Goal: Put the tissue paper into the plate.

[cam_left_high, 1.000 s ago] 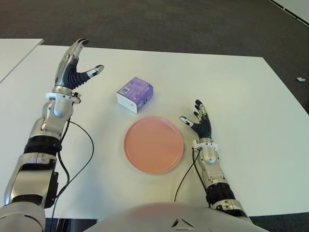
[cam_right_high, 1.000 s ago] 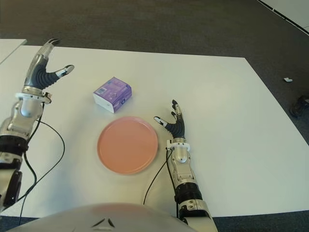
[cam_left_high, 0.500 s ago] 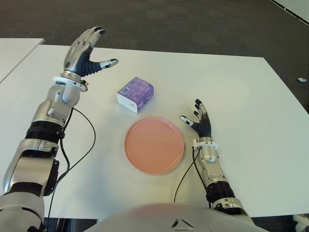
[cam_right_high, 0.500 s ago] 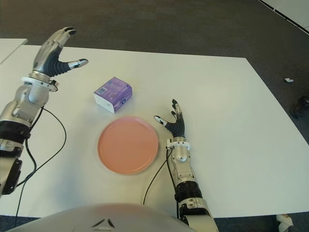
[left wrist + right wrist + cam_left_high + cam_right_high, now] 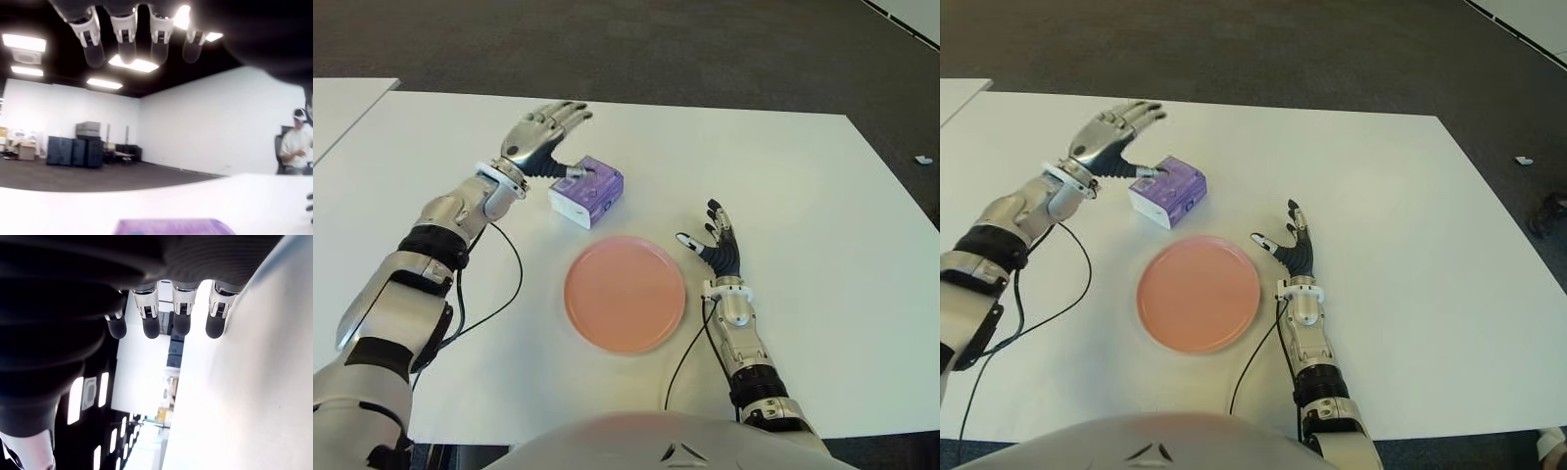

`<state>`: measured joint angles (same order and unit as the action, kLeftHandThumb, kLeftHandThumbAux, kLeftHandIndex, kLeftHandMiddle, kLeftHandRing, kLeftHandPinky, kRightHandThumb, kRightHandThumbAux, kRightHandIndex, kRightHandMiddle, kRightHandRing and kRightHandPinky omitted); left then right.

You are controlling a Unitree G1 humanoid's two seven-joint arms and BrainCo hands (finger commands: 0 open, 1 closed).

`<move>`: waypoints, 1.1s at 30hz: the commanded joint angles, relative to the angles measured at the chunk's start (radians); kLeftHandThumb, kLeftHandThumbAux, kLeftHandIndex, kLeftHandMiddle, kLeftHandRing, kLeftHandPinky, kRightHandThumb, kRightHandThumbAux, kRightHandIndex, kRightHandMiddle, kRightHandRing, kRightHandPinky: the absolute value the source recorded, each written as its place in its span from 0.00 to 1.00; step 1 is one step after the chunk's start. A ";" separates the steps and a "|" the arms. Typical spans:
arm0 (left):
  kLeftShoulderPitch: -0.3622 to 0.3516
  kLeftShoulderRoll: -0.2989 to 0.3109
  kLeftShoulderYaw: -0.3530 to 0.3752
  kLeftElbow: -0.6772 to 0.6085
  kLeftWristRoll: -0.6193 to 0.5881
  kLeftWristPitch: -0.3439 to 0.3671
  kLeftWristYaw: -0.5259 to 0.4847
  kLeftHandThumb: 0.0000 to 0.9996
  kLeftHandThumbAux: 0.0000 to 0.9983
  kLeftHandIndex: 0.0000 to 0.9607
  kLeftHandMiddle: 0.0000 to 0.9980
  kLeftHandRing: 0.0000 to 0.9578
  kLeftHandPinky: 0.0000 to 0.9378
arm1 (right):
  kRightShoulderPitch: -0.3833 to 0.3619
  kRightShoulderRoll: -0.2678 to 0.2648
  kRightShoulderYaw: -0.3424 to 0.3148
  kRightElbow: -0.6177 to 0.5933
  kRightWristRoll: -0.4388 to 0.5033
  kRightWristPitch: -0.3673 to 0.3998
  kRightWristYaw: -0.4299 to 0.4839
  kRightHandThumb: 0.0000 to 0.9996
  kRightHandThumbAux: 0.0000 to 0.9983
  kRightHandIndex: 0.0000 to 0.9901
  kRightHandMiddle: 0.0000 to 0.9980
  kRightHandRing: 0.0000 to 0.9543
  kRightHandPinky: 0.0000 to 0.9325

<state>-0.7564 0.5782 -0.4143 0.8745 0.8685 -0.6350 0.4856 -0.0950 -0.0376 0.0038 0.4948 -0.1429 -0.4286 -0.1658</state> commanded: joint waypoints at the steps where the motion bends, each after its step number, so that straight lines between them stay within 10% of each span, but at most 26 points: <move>1: -0.036 0.007 -0.068 0.051 0.061 -0.039 0.042 0.21 0.29 0.00 0.00 0.00 0.00 | 0.061 0.010 0.006 0.078 -0.001 0.054 0.002 0.01 0.71 0.00 0.00 0.00 0.00; 33: -0.182 0.000 -0.313 0.192 0.186 -0.036 -0.002 0.22 0.23 0.00 0.00 0.00 0.00 | 0.063 0.015 0.004 0.086 -0.007 0.049 -0.013 0.01 0.71 0.00 0.00 0.00 0.00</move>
<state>-0.9318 0.5803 -0.7005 1.0511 1.0275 -0.6817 0.4934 -0.0988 -0.0323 0.0015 0.5011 -0.1521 -0.4292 -0.1846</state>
